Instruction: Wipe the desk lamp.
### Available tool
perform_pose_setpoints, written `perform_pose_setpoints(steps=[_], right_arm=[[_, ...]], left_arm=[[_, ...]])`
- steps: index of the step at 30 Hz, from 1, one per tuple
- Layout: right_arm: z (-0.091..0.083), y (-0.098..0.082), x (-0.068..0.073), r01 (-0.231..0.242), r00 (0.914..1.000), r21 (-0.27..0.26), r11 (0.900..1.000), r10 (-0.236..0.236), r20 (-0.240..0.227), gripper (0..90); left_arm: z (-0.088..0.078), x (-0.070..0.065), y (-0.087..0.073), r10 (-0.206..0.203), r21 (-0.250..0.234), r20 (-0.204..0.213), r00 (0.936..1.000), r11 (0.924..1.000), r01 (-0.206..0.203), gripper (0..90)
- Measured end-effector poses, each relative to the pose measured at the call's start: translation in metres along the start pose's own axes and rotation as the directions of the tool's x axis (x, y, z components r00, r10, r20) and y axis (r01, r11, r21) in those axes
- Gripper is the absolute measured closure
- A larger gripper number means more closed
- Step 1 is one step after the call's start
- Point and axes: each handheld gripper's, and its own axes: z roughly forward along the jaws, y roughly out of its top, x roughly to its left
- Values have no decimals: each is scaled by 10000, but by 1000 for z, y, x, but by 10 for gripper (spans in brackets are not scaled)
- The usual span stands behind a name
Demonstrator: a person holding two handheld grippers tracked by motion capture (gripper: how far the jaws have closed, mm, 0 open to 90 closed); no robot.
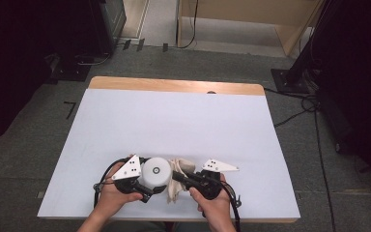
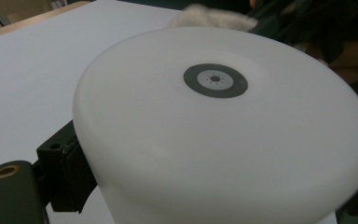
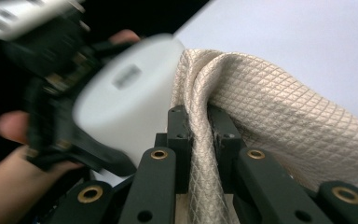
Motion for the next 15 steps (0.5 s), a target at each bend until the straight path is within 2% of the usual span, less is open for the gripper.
perform_pose_setpoints(steps=[3,6,8,12,15], right_arm=[[9,-12,-10,-314,9990,511,9982,297,336,817],[18,-22,-19,-727,9955,1172,9904,648,695,816],[20,-25,-21,-888,9938,1249,9882,794,781,816],[15,-18,-16,-691,9958,1005,9925,627,661,816],[7,-6,-7,-477,9982,519,9975,457,394,816]], left_arm=[[0,0,0,13,-6,-18,10000,10000,-13,80],[0,-1,0,24,11,-27,10000,10000,-24,80],[1,-1,0,24,3,-30,10000,10000,-24,80],[0,0,0,13,-10,-25,10000,10000,-13,80],[1,0,0,-11,-35,-41,10000,10000,10,80]])
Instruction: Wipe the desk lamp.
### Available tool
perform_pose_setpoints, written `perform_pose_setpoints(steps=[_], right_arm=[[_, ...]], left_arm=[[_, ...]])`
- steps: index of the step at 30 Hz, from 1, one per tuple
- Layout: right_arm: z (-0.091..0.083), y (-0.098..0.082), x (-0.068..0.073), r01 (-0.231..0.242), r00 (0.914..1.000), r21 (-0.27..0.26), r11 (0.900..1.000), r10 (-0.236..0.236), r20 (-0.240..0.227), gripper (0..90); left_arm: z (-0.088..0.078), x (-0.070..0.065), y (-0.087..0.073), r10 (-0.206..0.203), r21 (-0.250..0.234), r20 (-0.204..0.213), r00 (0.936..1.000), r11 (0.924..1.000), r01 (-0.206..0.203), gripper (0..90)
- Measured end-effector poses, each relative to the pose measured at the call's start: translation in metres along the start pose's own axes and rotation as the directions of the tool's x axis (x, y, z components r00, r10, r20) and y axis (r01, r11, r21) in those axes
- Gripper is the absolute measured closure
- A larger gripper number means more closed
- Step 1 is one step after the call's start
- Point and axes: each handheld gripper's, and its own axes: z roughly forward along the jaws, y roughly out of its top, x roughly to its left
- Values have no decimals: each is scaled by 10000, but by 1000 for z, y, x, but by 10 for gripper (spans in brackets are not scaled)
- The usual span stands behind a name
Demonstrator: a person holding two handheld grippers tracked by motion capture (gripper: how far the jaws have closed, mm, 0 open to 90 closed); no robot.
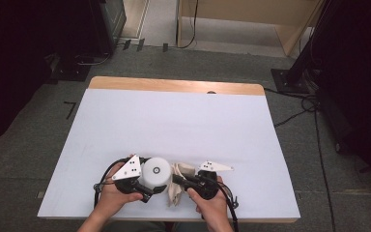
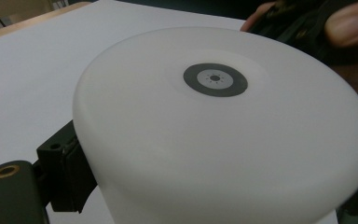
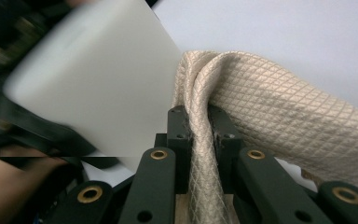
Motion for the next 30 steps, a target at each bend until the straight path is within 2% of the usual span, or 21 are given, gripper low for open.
perform_pose_setpoints(steps=[4,7,10,17,24,27,30], right_arm=[[-17,17,16,483,9977,-781,9958,-518,-434,815],[-23,23,24,789,9948,-920,9926,-843,-573,814],[-20,20,21,760,9956,-768,9941,-799,-496,814],[-2,0,1,145,9998,46,9999,-144,-99,814],[15,-17,-16,-219,9990,1038,9944,177,407,813],[16,-17,-17,-144,9990,1051,9944,98,442,813],[14,-15,-16,-39,9986,972,9953,-12,523,812]], left_arm=[[0,0,0,6,-1,-15,10000,10000,-6,80],[0,0,0,16,-7,-26,10000,10000,-16,80],[0,-1,0,6,1,-29,10000,10000,-6,80],[0,-1,0,19,-2,-27,10000,10000,-19,80],[1,-1,0,-105,-71,-126,9999,9999,104,79],[1,-2,0,-91,-70,-176,9998,9999,89,78],[1,-7,0,-146,-169,-513,9986,9998,138,74]])
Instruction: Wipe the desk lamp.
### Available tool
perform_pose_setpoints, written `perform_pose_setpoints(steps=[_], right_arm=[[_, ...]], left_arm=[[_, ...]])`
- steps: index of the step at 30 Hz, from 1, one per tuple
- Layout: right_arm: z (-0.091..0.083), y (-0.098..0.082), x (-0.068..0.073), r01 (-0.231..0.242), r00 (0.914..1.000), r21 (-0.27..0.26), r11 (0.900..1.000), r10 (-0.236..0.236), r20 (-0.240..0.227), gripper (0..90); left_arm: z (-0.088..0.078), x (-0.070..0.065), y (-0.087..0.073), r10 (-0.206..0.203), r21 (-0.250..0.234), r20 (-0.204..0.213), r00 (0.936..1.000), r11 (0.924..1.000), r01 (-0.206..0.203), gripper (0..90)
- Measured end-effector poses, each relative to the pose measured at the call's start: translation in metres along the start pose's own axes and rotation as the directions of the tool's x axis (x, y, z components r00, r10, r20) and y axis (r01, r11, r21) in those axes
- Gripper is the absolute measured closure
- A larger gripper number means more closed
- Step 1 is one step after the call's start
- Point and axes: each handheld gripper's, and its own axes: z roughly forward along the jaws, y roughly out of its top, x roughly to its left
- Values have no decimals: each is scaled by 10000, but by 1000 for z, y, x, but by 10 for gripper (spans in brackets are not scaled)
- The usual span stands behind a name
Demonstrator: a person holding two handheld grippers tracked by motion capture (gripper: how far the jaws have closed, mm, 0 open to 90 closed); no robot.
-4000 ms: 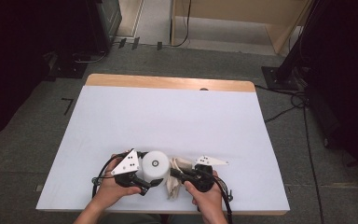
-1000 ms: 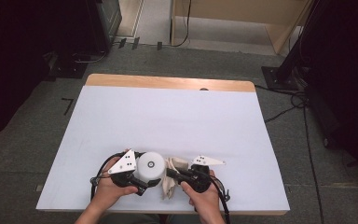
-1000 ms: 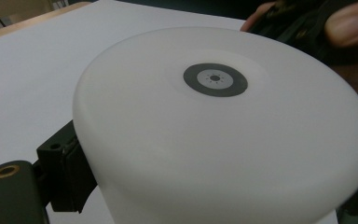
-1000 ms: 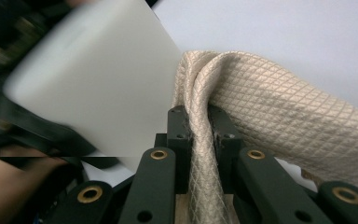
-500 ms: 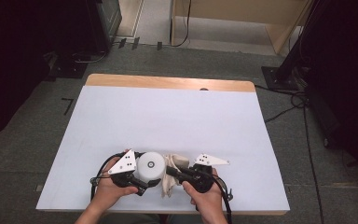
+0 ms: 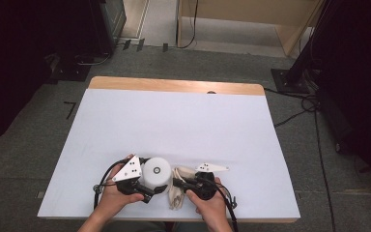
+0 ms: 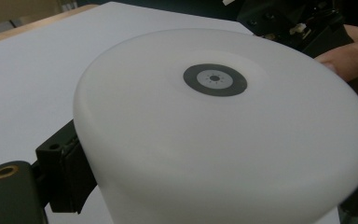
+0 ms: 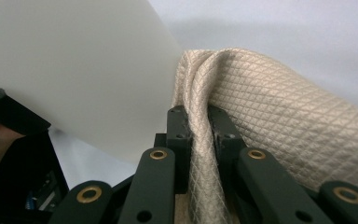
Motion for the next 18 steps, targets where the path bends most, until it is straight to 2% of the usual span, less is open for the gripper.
perform_pose_setpoints(steps=[3,6,7,9,12,14,15,16,17,18], right_arm=[[-4,4,-1,57,9999,-169,9998,-56,88,812],[-10,9,-4,47,9998,-326,9995,-41,188,811],[-11,11,-6,57,9997,-375,9993,-48,226,811],[-13,15,-10,27,9996,-463,9989,-14,277,810],[-13,20,-13,-13,9996,-609,9981,31,284,810],[-13,23,-14,66,9995,-669,9977,-46,308,809],[-13,23,-14,99,9994,-665,9977,-76,340,809],[-14,23,-15,123,9992,-655,9978,-98,375,809],[-14,23,-15,87,9992,-666,9977,-61,389,809],[-14,23,-15,47,9992,-663,9978,-21,402,809]], left_arm=[[0,-5,3,-83,41,-447,9990,10000,85,30],[-3,-10,5,-401,21,-795,9960,9992,404,17],[-3,-11,5,-564,98,-980,9936,9983,576,17],[-5,-15,4,-930,-49,-1246,9878,9956,931,17],[-5,-22,2,-1185,-94,-1753,9773,9929,1187,17],[-1,-27,0,-1416,-133,-2209,9650,9898,1422,17],[3,-31,-1,-1619,-139,-2588,9523,9864,1640,17],[5,-32,-1,-1754,-92,-2830,9430,9836,1802,18],[9,-34,-3,-2088,-117,-3037,9296,9764,2155,18],[11,-35,-4,-2357,-204,-3091,9214,9702,2413,18]])
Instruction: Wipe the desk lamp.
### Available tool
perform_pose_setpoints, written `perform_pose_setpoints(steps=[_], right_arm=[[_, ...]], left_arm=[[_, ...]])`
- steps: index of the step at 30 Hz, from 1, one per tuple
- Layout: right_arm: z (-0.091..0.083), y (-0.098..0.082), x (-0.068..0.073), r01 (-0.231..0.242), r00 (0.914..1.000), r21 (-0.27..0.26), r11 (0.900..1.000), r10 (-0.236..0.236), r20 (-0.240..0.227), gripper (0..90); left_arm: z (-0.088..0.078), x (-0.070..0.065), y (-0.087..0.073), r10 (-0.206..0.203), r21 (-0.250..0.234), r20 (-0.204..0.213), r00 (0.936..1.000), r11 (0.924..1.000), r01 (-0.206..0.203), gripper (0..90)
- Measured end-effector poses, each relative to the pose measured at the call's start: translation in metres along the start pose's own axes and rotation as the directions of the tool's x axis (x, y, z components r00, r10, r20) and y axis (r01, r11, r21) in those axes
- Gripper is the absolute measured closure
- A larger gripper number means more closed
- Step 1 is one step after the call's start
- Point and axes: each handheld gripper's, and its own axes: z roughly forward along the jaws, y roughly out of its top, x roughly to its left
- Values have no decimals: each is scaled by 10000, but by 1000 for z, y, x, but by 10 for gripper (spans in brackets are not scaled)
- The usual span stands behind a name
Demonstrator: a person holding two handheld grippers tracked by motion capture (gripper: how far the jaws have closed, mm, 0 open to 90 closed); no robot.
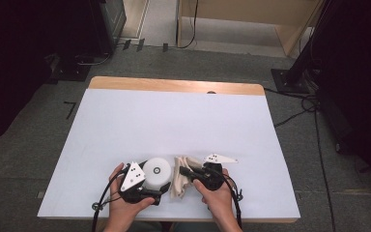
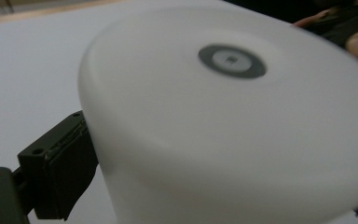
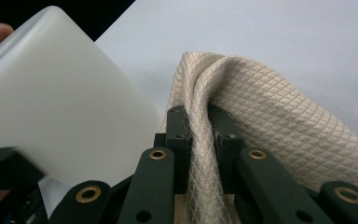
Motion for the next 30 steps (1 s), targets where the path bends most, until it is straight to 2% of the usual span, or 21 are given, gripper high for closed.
perform_pose_setpoints(steps=[2,3,8,11,14,15,17,19,20,21,22,24,26,30], right_arm=[[-1,0,-1,43,10000,-39,10000,-43,37,809],[-2,0,-1,4,10000,-53,10000,-3,28,809],[-2,-1,-2,-3,10000,-46,10000,4,97,809],[-2,-1,-2,18,9999,-56,10000,-17,109,809],[-3,-1,-2,23,10000,-90,10000,-22,94,809],[-4,0,-2,9,10000,-80,10000,-9,90,809],[-5,0,-3,58,9999,-130,9999,-57,91,809],[-5,0,-2,32,10000,-141,9999,-30,78,809],[-5,0,-3,82,9999,-146,9999,-81,59,809],[-6,0,-3,98,9999,-131,9999,-97,38,809],[-6,-1,-2,103,9999,-113,9999,-103,3,809],[-6,-1,-2,126,9999,-106,9999,-126,-54,809],[-7,-1,-1,137,9998,-128,9998,-139,-132,809],[-9,-1,2,192,9990,-128,9997,-197,-390,808]], left_arm=[[3,-3,-2,-107,-7,-307,9995,9999,106,19],[3,-4,-3,-16,-35,-392,9992,10000,15,21],[4,-5,-3,204,-137,-417,9989,9997,-210,56],[3,-2,-1,323,-33,-182,9993,9995,-324,61],[3,2,0,686,102,215,9974,9976,-688,64],[3,4,1,846,113,402,9956,9963,-851,65],[2,10,2,1281,84,870,9879,9916,-1293,66],[3,16,3,1682,26,1583,9730,9853,-1708,66],[4,20,4,1801,55,2111,9607,9827,-1854,66],[5,23,5,1923,108,2816,9401,9790,-2035,66],[6,26,6,2162,64,3501,9114,9724,-2331,67],[6,27,6,2491,-86,3806,8905,9639,-2660,67],[7,28,7,2699,-193,3940,8786,9581,-2857,67],[10,32,6,2479,-208,4043,8804,9648,-2621,68]])
